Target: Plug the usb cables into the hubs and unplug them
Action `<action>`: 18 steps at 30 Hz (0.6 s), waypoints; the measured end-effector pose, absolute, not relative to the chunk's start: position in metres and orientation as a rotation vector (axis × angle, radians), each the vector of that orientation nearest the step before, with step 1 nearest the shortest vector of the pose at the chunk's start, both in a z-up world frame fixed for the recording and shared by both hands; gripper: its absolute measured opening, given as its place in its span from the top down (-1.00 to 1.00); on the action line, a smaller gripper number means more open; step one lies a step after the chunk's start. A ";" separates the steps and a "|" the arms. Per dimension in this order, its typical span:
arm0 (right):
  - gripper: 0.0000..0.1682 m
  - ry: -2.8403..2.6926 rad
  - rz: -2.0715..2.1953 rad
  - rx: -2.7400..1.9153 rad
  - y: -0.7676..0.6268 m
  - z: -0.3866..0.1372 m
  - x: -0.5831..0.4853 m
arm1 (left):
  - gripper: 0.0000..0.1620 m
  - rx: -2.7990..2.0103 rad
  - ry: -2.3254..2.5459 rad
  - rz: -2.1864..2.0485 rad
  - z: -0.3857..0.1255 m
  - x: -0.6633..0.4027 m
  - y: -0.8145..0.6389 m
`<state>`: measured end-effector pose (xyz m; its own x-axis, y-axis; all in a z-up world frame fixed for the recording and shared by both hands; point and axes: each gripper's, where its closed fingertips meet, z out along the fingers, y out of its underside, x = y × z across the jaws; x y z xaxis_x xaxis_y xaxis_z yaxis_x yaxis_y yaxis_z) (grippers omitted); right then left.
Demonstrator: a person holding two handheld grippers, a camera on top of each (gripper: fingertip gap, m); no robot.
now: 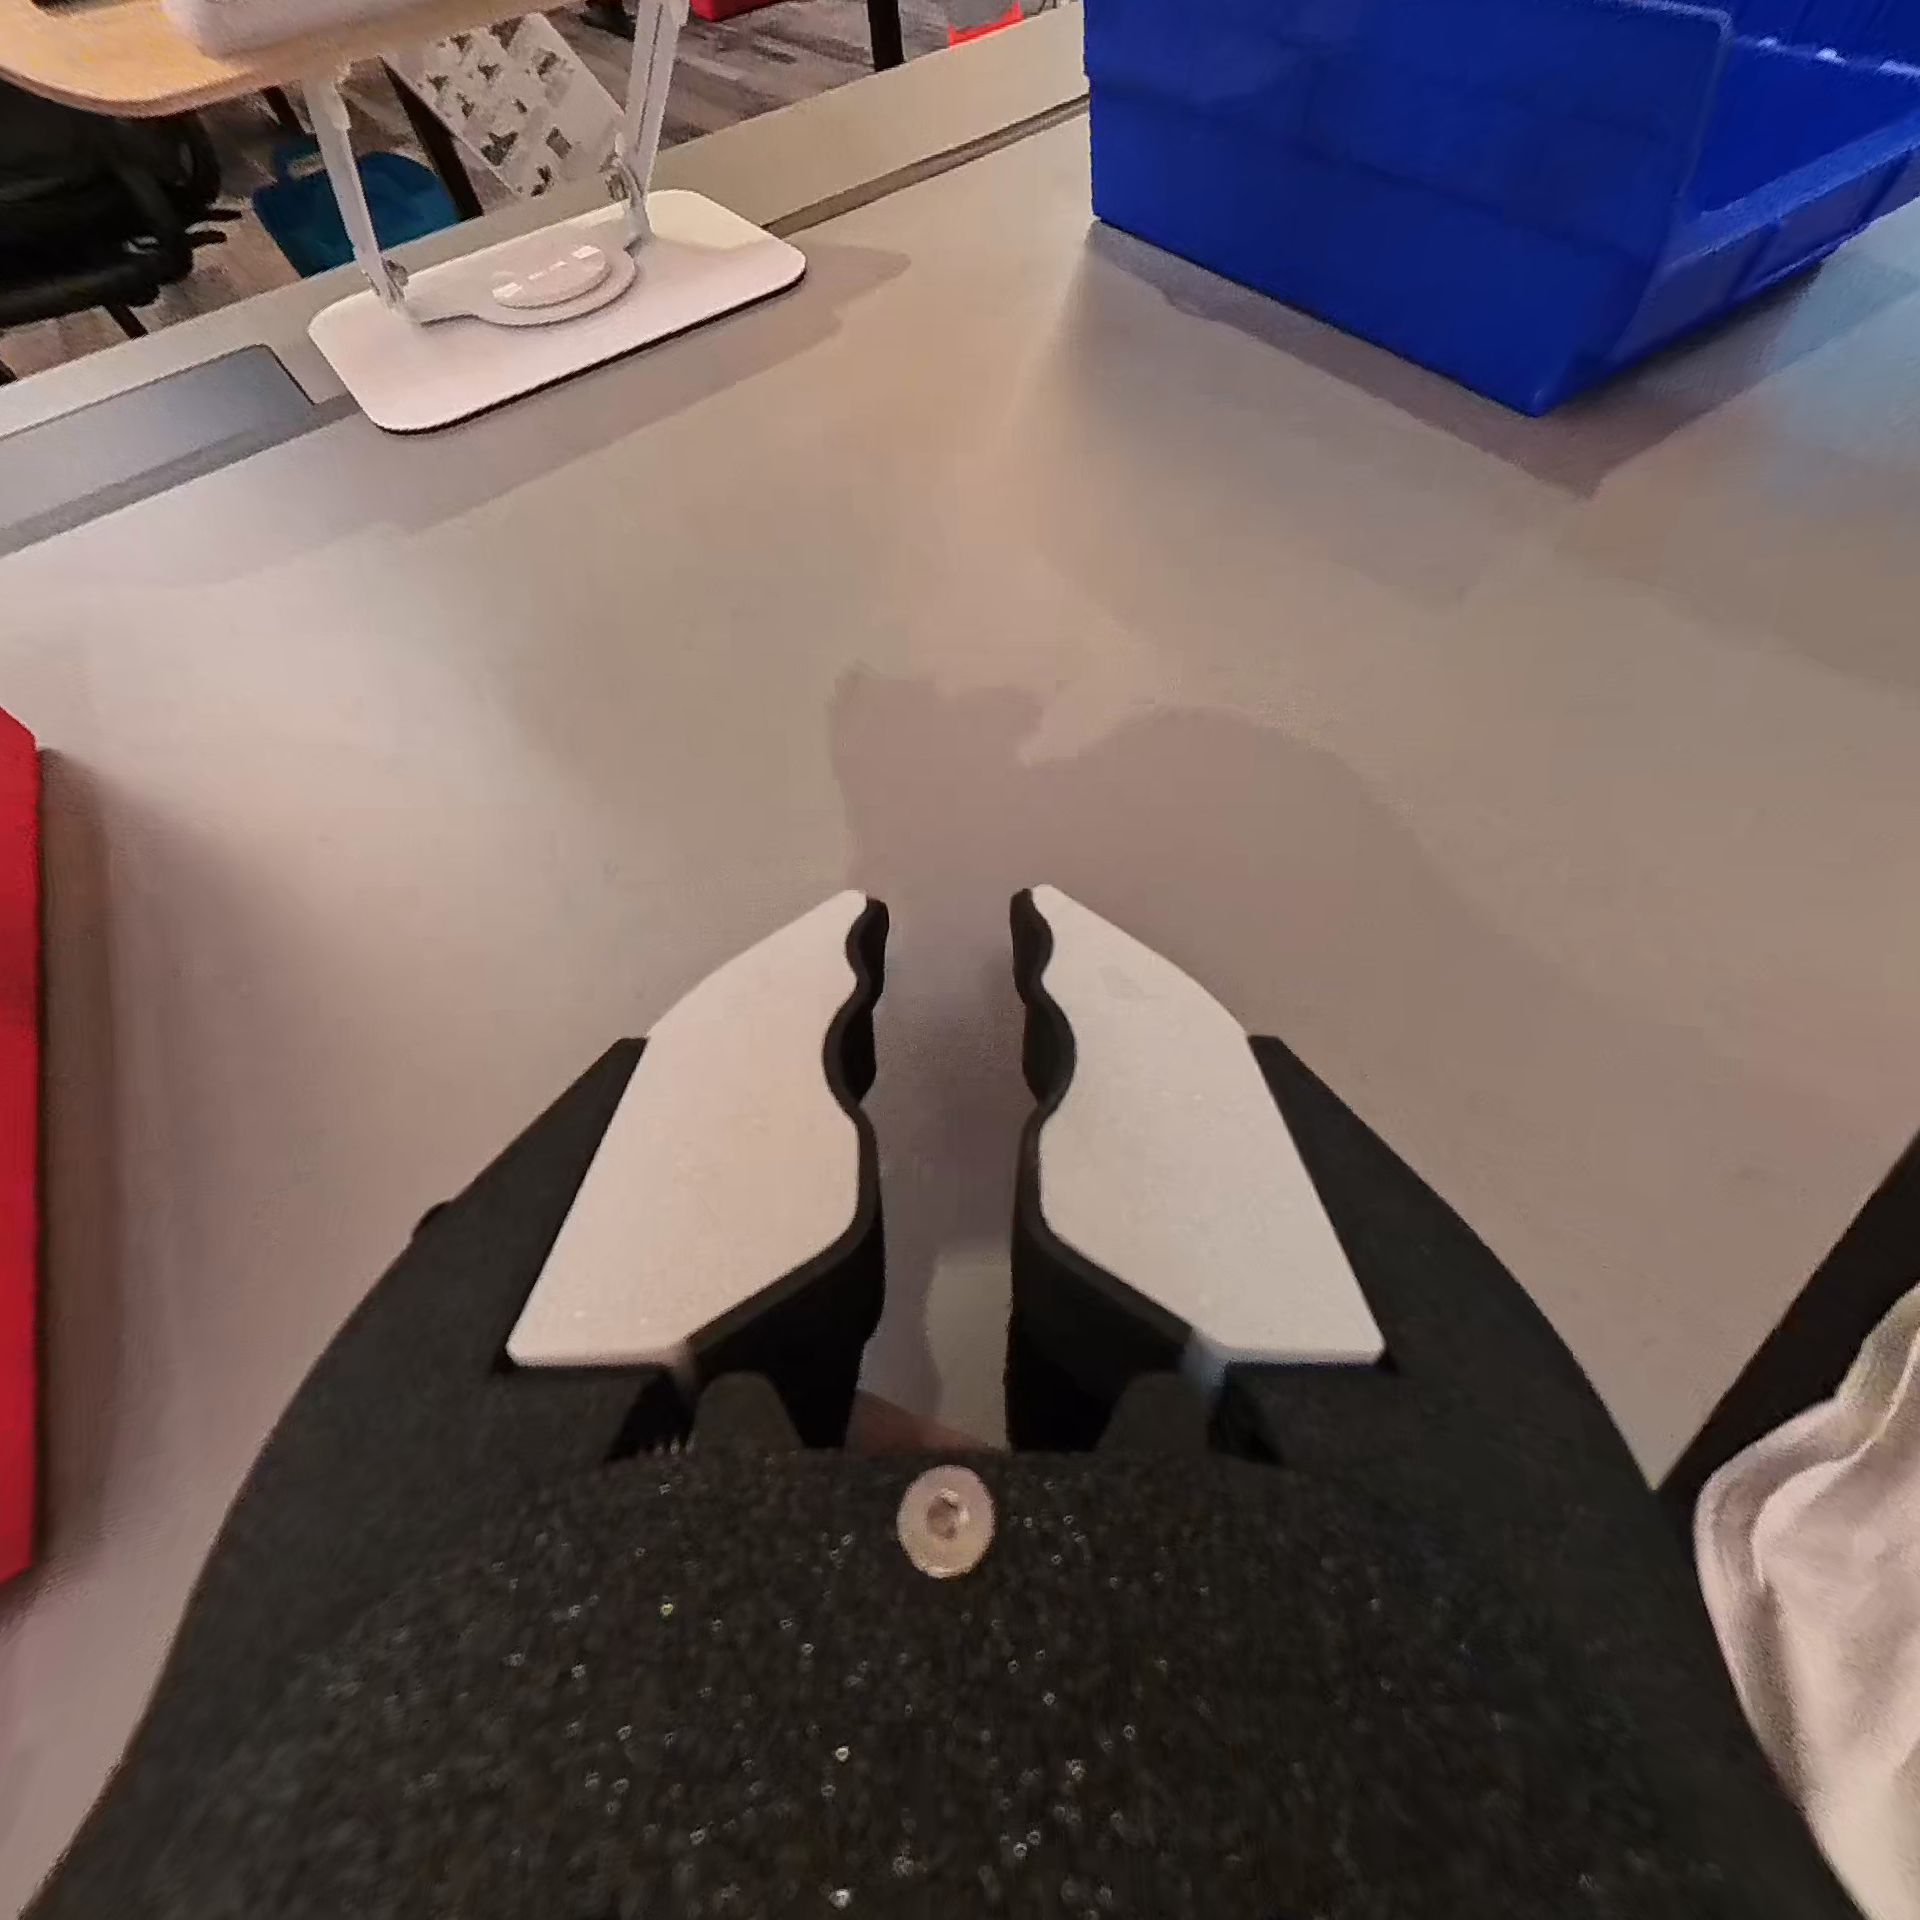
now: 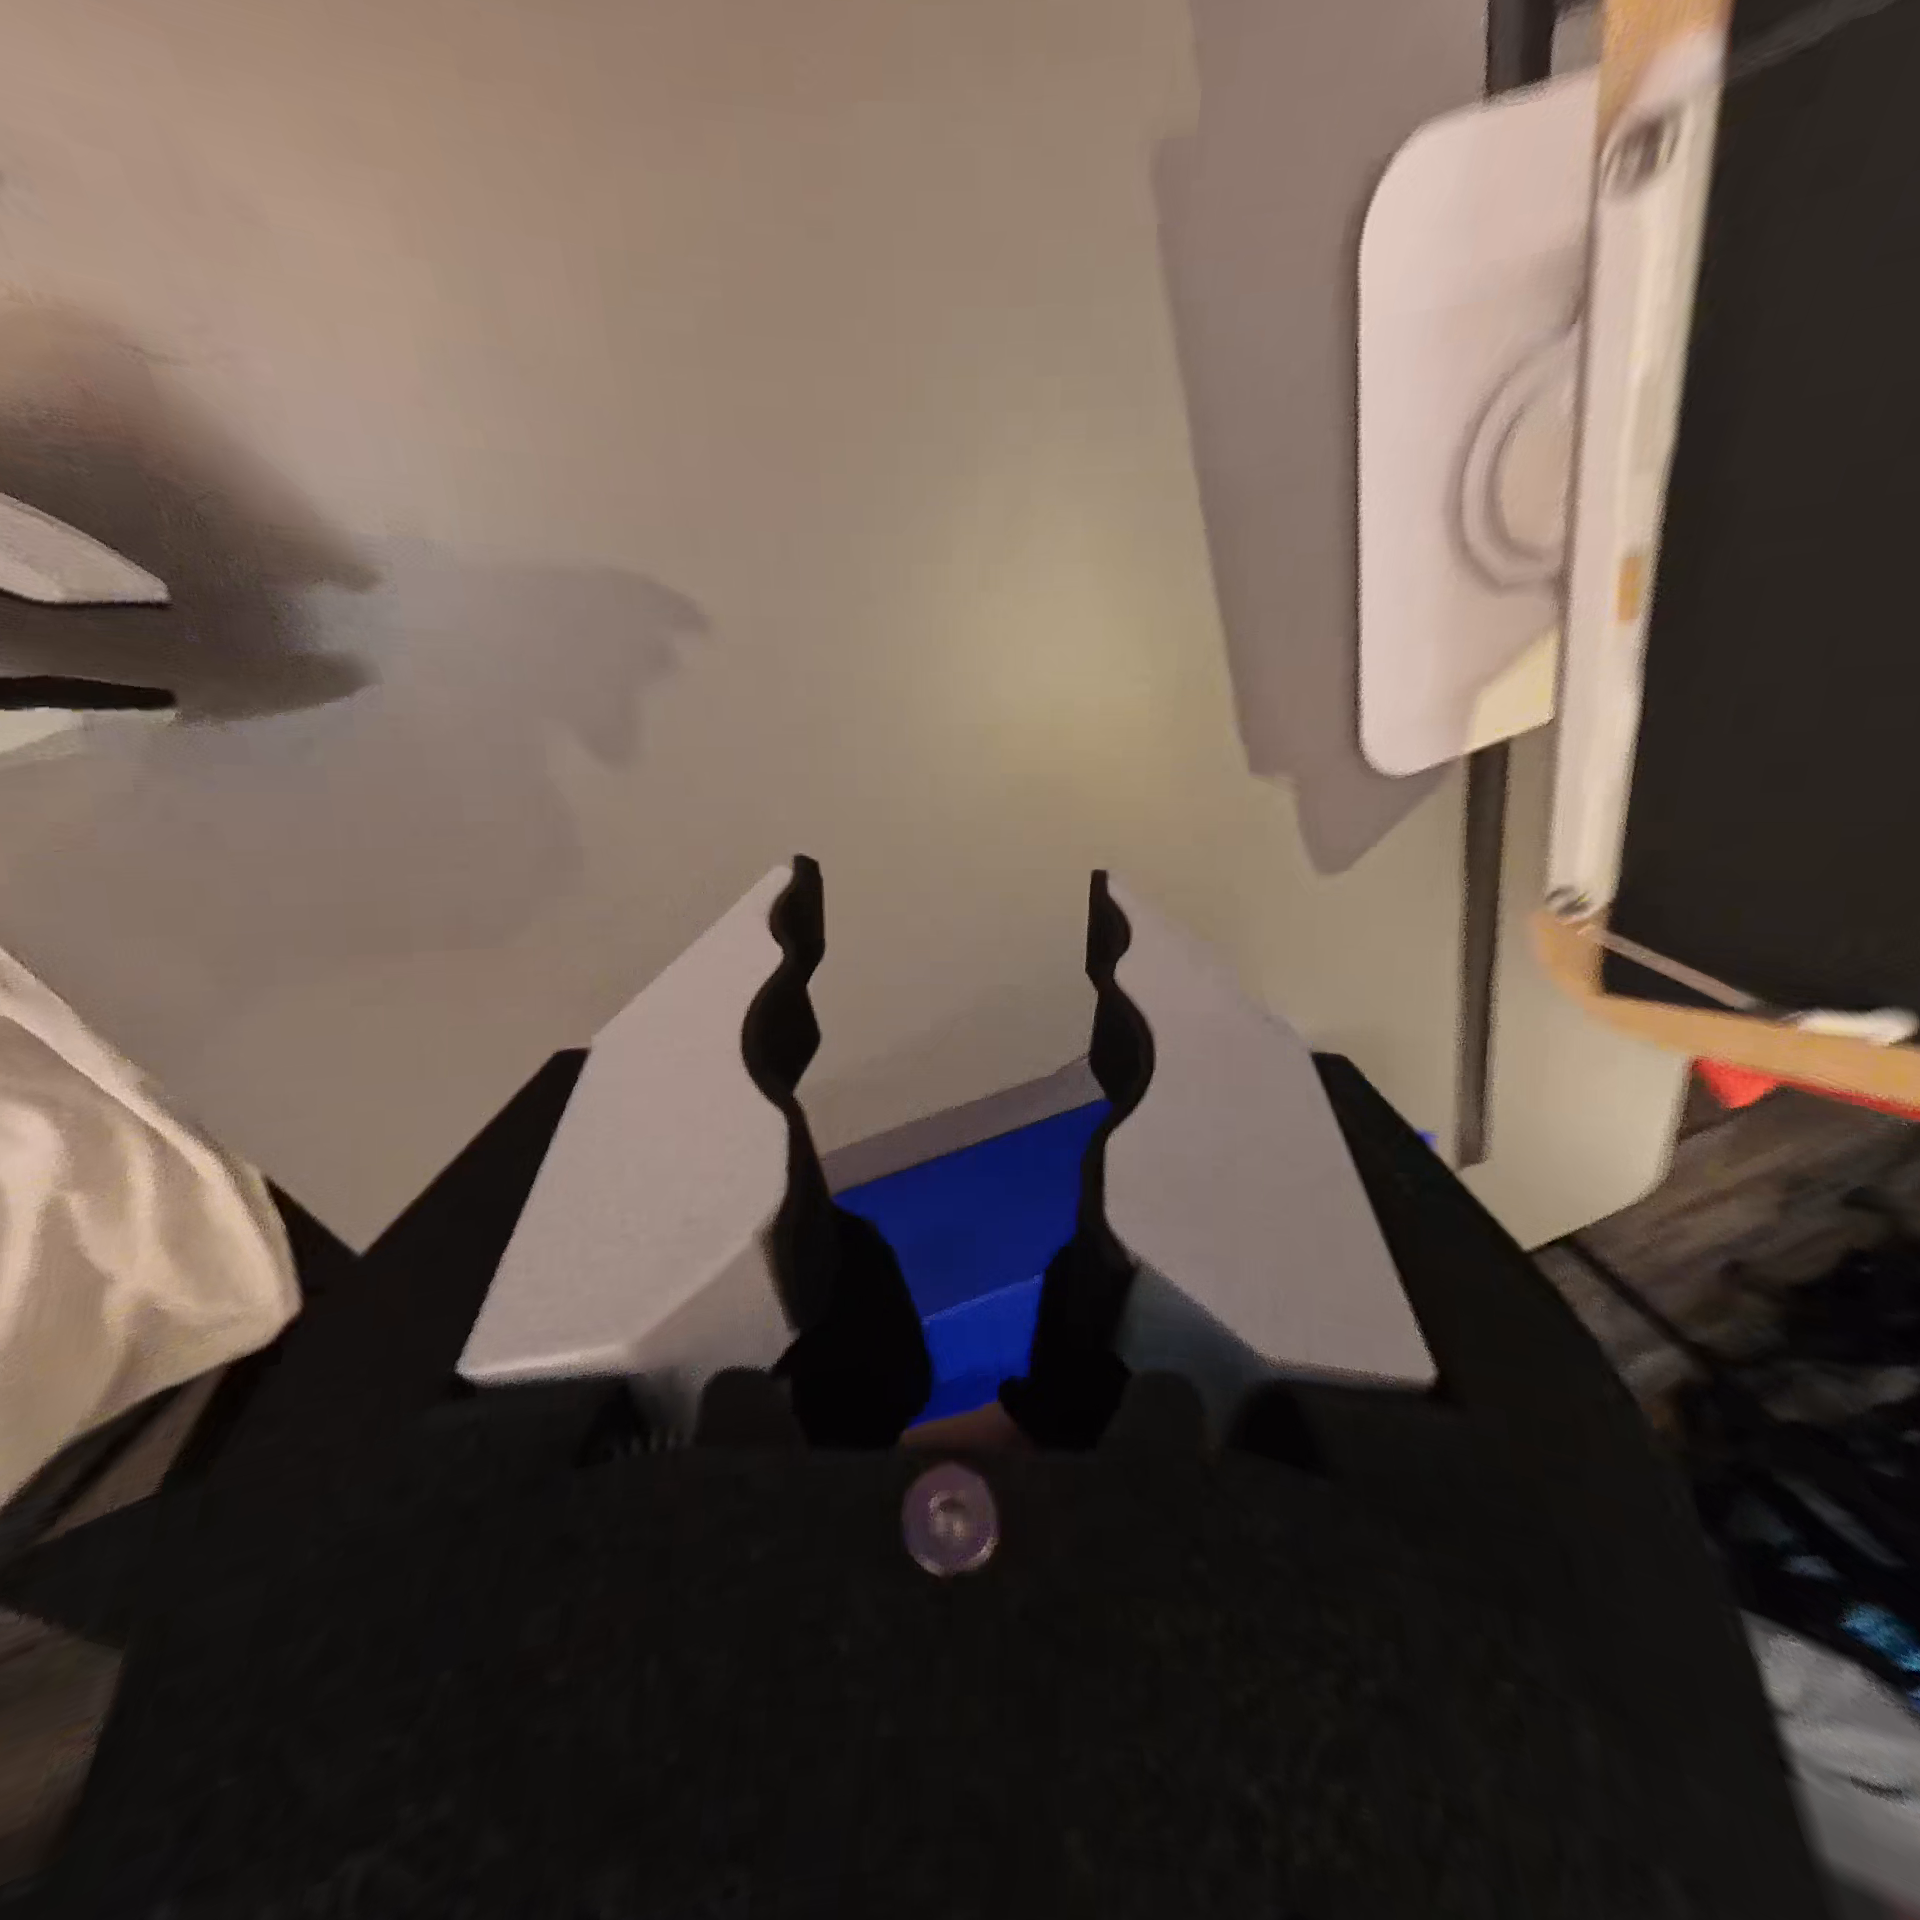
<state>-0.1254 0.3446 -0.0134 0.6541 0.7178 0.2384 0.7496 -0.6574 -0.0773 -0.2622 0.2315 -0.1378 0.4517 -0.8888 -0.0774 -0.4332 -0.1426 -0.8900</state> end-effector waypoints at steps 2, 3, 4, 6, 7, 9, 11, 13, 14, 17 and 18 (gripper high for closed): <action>0.42 -1.259 -0.303 -2.670 0.349 -0.008 -0.141 | 0.71 -1.763 1.128 -0.615 -0.138 -0.261 0.232; 0.41 -1.278 -0.311 -2.669 0.350 -0.007 -0.146 | 0.71 -1.768 1.128 -0.618 -0.139 -0.260 0.231; 0.41 -1.298 -0.310 -2.657 0.351 -0.008 -0.152 | 0.71 -1.769 1.130 -0.619 -0.139 -0.261 0.231; 0.41 -1.340 -0.287 -2.623 0.353 -0.011 -0.165 | 0.71 -1.764 1.131 -0.612 -0.139 -0.262 0.231; 0.41 -1.355 -0.285 -2.613 0.352 -0.013 -0.168 | 0.71 -1.762 1.133 -0.606 -0.139 -0.263 0.231; 0.41 -1.391 -0.300 -2.605 0.350 -0.018 -0.170 | 0.71 -1.759 1.131 -0.594 -0.139 -0.265 0.232; 0.41 -1.395 -0.300 -2.603 0.350 -0.023 -0.167 | 0.71 -1.760 1.122 -0.591 -0.138 -0.267 0.234; 0.41 -1.367 -0.280 -2.625 0.349 -0.031 -0.165 | 0.71 -1.766 1.106 -0.599 -0.137 -0.269 0.235; 0.41 -1.366 -0.271 -2.637 0.348 -0.035 -0.164 | 0.71 -1.769 1.100 -0.604 -0.136 -0.270 0.236; 0.41 -1.414 -0.295 -2.652 0.343 -0.049 -0.159 | 0.71 -1.771 1.094 -0.613 -0.136 -0.270 0.236; 0.41 -1.419 -0.291 -2.648 0.343 -0.052 -0.159 | 0.71 -1.770 1.097 -0.612 -0.136 -0.269 0.236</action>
<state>-0.1590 0.3430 -0.0524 0.5411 0.8100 0.2260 0.8336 -0.5520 -0.0174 -0.2693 0.2363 -0.1359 0.4760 -0.8776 -0.0575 -0.4123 -0.1650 -0.8960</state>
